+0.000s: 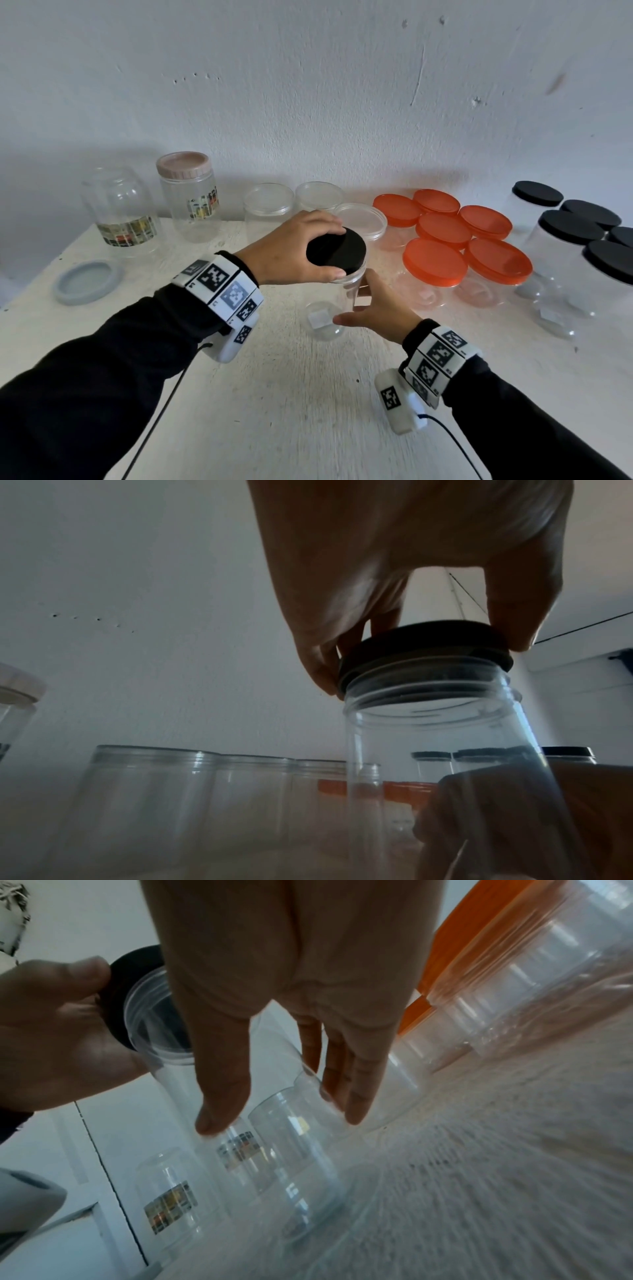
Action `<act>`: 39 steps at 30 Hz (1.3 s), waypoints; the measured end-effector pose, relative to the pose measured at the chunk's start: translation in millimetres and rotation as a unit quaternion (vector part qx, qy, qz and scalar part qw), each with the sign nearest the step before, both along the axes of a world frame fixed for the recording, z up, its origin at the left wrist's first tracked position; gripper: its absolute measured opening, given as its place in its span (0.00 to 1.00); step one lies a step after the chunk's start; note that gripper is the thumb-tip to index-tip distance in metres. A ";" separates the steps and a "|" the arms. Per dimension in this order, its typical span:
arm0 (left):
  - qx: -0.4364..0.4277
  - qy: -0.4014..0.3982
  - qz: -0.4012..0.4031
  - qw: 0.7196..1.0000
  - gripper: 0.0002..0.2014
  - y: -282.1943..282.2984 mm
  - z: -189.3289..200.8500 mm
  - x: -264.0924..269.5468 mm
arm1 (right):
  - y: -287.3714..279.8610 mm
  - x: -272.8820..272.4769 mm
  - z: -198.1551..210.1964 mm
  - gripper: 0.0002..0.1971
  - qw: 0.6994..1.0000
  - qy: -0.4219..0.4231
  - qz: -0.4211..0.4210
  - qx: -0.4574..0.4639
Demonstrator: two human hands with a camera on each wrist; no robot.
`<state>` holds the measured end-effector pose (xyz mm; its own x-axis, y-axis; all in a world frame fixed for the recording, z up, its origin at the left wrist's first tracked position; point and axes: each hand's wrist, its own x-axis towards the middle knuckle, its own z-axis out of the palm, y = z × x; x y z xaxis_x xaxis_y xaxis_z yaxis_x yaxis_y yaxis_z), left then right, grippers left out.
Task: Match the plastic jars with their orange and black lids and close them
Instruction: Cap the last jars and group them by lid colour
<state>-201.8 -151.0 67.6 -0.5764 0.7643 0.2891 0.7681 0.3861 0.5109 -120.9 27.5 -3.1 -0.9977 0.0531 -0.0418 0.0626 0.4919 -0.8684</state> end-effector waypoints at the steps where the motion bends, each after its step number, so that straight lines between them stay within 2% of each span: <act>1: -0.006 -0.003 0.000 1.000 0.42 0.9 -0.5 -0.4 | 0.1 -0.3 0.1 0.32 1.000 -0.001 0.001 0.002; 7: -0.020 -0.011 -0.003 1.000 0.39 4.2 -3.9 -0.6 | 0.1 -1.5 0.5 0.32 1.000 -0.009 0.010 0.010; 10: 0.000 -0.041 -0.009 0.999 0.44 2.2 -7.7 0.8 | 6.8 -0.6 9.1 0.37 0.997 -0.043 0.051 0.045; 14: 0.078 -0.139 0.024 0.987 0.55 -4.8 -22.6 6.4 | 22.0 -0.3 52.1 0.47 0.994 -0.023 0.074 0.079; 17: 0.123 -0.221 0.047 0.966 0.61 -7.8 -41.0 9.6 | 23.6 -2.6 96.9 0.42 0.986 0.039 0.076 0.141; 21: 0.173 -0.290 0.058 0.939 0.60 -1.1 -59.5 13.5 | 1.4 -11.2 131.3 0.36 0.947 0.054 0.129 0.290; 25: 0.195 -0.276 0.062 0.939 0.52 8.7 -64.6 16.5 | -26.1 -22.1 131.8 0.44 0.869 0.018 0.184 0.458; 27: 0.202 -0.279 0.075 0.936 0.49 11.0 -63.9 16.2 | -32.3 -26.5 131.5 0.45 0.848 0.007 0.193 0.494; 34: 0.187 -0.279 0.075 0.939 0.52 11.3 -63.7 12.9 | -29.2 -31.3 141.0 0.42 0.862 -0.041 0.243 0.444; 39: 0.192 -0.294 0.064 0.934 0.42 9.2 -59.3 13.6 | -27.4 -33.8 141.2 0.40 0.857 -0.041 0.271 0.437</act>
<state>-188.2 -141.8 8.3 -0.8017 0.5830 0.1316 0.2708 0.1580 0.9496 -154.7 0.1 138.1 -0.8812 -0.3710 -0.2931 -0.3384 0.9278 -0.1570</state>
